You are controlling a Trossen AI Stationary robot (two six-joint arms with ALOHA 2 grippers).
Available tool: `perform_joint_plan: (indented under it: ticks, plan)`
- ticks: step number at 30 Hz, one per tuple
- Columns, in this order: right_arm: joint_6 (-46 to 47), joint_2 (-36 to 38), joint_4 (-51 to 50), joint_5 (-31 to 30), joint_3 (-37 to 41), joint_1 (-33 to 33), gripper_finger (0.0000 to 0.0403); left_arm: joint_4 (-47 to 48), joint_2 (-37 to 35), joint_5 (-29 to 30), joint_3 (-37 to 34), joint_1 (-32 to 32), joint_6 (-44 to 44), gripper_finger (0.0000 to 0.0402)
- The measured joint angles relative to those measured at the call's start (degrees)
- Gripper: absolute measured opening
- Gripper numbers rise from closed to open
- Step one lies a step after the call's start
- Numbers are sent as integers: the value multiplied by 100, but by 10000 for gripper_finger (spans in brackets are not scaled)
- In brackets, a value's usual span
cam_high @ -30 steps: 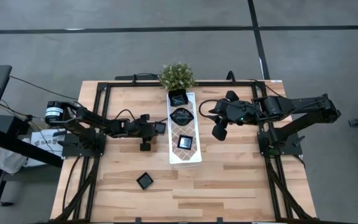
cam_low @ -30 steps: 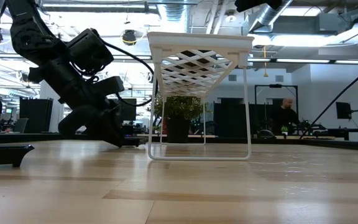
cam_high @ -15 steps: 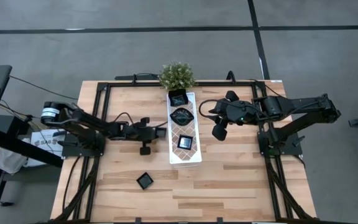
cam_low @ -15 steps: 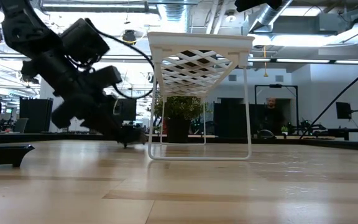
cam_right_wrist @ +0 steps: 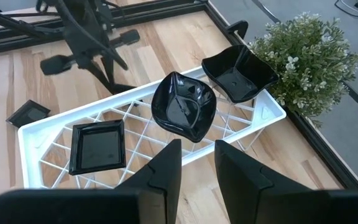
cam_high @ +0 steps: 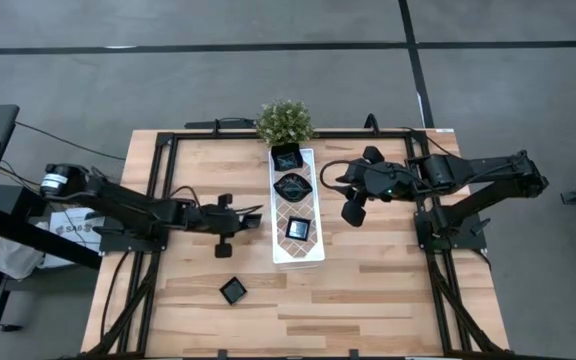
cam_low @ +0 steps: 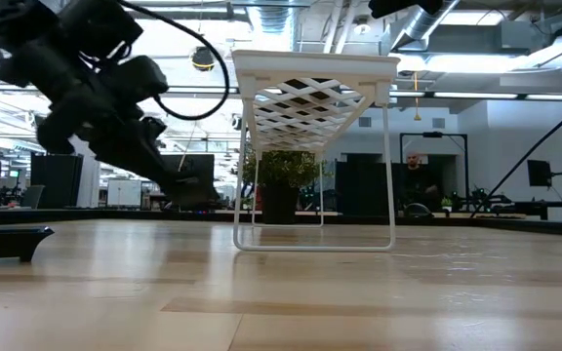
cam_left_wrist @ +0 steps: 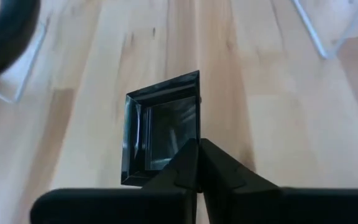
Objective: Pick & Place Mini shaped plates
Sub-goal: Stack the top square plate on the other square plate on the shelf
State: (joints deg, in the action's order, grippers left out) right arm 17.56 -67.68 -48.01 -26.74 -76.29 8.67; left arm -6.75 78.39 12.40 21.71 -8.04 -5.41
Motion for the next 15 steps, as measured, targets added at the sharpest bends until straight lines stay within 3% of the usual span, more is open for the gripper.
perform_joint_plan:
  ticks: [11,15]
  plan:
    - [0,-2,-344,-8,149,-2,91,248,-902,39,2,-775,1136,13]
    - [-6,-4,-458,-9,302,94,91,233,-1258,552,2,-1242,1606,8]
